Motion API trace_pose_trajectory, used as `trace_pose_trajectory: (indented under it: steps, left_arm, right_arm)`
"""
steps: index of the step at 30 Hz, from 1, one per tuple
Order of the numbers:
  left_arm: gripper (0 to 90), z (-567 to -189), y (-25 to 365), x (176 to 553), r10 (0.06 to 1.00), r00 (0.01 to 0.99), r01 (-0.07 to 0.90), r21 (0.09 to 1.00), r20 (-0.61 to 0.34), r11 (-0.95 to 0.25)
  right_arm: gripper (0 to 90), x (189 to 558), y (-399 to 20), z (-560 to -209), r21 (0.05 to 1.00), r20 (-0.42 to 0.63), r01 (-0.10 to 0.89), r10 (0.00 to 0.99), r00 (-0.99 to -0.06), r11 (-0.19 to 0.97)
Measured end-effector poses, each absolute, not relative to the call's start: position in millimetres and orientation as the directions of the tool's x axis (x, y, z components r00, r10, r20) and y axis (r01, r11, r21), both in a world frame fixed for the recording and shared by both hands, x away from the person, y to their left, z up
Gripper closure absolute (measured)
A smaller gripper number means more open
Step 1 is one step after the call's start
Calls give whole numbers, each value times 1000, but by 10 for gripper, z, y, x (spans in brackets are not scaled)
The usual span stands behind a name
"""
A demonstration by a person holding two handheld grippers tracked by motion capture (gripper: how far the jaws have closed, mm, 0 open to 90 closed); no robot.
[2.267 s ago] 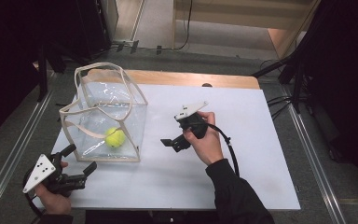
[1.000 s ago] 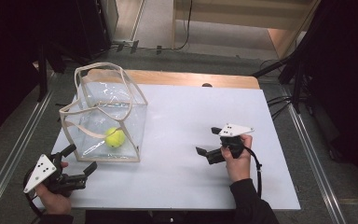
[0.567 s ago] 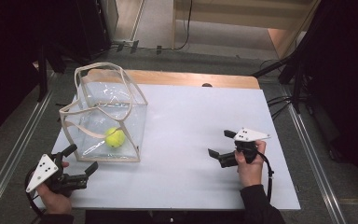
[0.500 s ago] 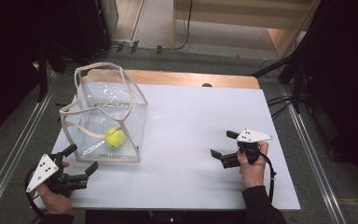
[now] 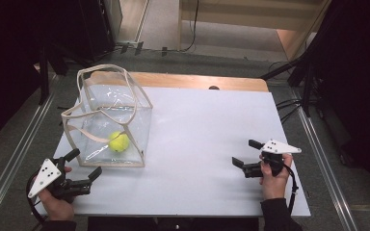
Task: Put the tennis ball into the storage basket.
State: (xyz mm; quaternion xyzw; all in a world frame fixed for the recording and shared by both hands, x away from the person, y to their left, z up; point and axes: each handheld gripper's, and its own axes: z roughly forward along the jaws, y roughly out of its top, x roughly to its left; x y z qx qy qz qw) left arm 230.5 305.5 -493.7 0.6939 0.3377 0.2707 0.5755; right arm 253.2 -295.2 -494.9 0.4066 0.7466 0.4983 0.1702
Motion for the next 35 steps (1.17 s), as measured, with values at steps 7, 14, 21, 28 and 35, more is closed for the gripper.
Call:
trace_pose_trajectory:
  steps: [7, 14, 21, 28, 35]
  left_arm:
    - [13, -4935, 3055, 2313, 775, 632, 157, 981, -11, -114]
    - [13, -4932, 3062, 2311, 769, 639, 157, 981, -15, -111]
    - [13, -4934, 3056, 2316, 769, 640, 158, 981, -16, -111]
    - [13, -4934, 3055, 2317, 770, 638, 160, 980, -15, -114]
    - [13, -4934, 3051, 2317, 770, 638, 160, 981, -15, -114]
  right_arm:
    - [0, 2445, -3099, -5012, 886, 161, 440, 796, -583, 143]
    - [0, 2373, -3209, -5047, 886, 146, 442, 822, -551, 139]
    - [0, 2283, -3368, -5075, 885, 164, 454, 843, -512, 104]
    - [0, 2178, -3544, -5104, 889, 171, 452, 863, -476, 74]
    - [0, 2136, -3642, -5136, 891, 177, 450, 871, -458, 55]
